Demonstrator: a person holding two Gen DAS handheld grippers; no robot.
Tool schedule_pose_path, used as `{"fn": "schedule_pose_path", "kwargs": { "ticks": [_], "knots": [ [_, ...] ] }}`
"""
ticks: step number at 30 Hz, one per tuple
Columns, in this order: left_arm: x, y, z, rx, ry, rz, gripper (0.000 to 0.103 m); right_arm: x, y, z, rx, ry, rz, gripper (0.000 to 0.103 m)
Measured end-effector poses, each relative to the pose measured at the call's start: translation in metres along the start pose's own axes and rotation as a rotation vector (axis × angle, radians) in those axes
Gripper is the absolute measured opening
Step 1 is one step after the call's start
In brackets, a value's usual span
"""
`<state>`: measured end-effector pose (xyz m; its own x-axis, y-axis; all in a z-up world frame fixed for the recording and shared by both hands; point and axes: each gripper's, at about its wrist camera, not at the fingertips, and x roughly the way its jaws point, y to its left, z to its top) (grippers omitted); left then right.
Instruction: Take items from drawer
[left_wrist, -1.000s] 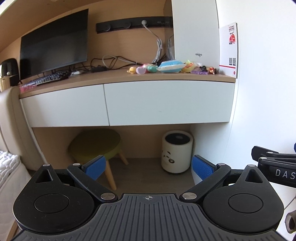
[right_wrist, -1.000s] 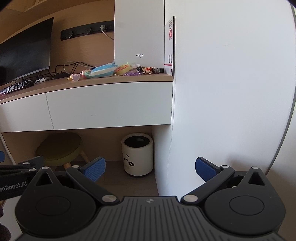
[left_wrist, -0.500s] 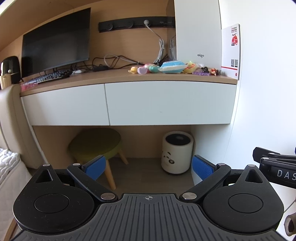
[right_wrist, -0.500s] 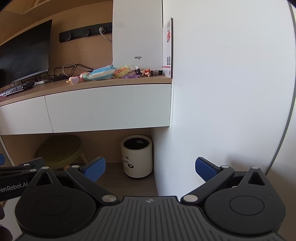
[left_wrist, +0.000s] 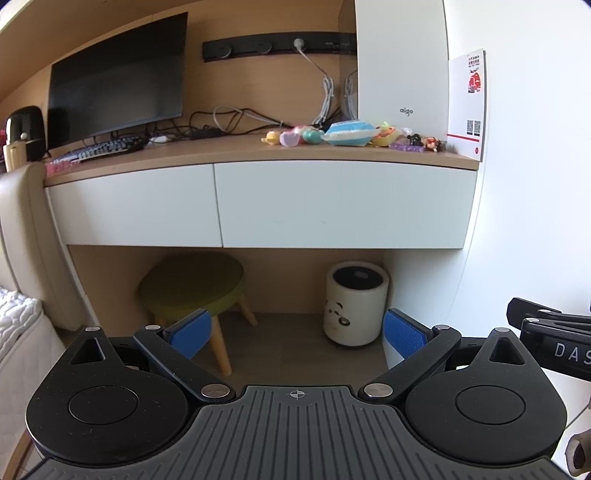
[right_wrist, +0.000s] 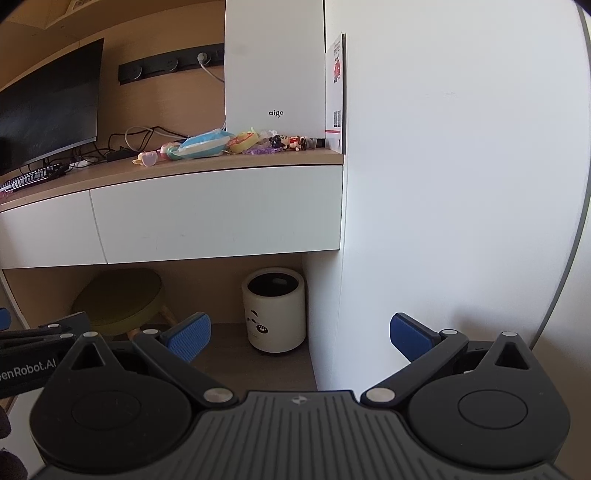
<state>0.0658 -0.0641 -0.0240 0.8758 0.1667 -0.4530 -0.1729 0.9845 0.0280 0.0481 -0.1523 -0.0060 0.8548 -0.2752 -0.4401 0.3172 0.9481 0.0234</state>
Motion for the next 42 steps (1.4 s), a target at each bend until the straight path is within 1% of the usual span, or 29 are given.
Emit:
{"fn": "schedule_pose_path", "kwargs": {
  "ticks": [18, 42],
  "knots": [
    [0.0013, -0.0015, -0.0043, -0.014, 0.019, 0.001, 0.102, 0.0033, -0.0024, -0.0003, 0.006, 0.012, -0.003, 0.103],
    [0.0015, -0.0009, -0.0044, -0.018, 0.020, 0.006, 0.102, 0.0033, -0.0027, -0.0014, 0.005, 0.017, -0.001, 0.103]
  ]
}}
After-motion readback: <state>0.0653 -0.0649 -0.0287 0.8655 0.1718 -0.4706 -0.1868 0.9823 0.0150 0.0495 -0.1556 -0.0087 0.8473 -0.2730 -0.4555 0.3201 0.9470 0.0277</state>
